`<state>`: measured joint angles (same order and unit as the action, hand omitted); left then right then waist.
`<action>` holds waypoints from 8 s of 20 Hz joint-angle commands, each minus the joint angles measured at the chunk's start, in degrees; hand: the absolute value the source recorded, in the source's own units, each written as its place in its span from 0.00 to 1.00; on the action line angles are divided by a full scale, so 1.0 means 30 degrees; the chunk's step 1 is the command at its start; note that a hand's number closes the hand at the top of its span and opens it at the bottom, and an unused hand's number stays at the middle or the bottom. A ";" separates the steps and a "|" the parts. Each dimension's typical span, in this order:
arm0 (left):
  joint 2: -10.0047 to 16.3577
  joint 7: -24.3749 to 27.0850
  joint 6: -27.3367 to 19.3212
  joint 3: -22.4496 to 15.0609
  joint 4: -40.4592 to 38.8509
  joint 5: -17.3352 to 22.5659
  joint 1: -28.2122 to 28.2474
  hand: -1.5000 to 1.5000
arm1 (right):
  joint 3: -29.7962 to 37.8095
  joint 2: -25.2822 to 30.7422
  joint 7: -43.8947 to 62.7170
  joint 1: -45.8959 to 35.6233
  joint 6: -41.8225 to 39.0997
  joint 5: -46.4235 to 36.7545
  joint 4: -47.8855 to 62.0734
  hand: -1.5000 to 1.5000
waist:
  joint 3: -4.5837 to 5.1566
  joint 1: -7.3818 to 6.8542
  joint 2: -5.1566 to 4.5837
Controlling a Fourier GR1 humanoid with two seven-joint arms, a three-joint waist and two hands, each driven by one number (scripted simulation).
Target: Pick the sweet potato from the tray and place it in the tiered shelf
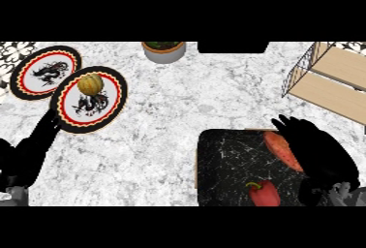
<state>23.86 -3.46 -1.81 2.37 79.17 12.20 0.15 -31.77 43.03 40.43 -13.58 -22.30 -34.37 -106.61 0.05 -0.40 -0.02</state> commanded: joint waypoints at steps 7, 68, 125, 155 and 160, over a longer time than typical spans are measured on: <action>-0.0487 -0.0250 0.0776 0.0910 0.0483 -0.0367 0.0294 0.50 | 0.0904 -0.1995 -0.3731 0.0191 0.0482 -0.3826 0.4910 0.00 | -0.0021 0.0061 -0.0006; -0.2585 -0.1527 0.2050 0.2952 0.1284 -0.2764 0.0196 0.50 | 1.6708 -0.8483 -0.3068 0.0384 -0.1609 0.0822 -0.4586 1.00 | -0.0006 0.0530 0.0147; -0.2687 -0.1782 0.3386 0.3729 0.1891 -0.3197 -0.0137 0.50 | 1.7436 0.1793 -0.9050 -1.0559 0.6845 -0.2960 1.9581 0.00 | -0.0028 -0.0251 -0.0085; -0.3063 -0.0556 0.3263 0.4399 0.0965 -0.3415 0.0685 0.50 | 2.8271 0.8013 -0.7740 -0.8840 0.0982 0.7697 1.8523 0.00 | -0.0033 0.0725 0.0158; -0.3424 -0.1244 0.2891 0.3968 0.2074 -0.3814 0.1360 0.50 | 3.0996 1.1384 -0.6580 -0.6355 -0.2295 0.8665 1.9685 0.00 | -0.0044 0.0815 0.0202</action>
<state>14.81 -6.00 7.65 15.32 82.59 1.47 2.11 55.07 70.60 19.21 -38.27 -23.02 -10.78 -49.83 -0.02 1.90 0.50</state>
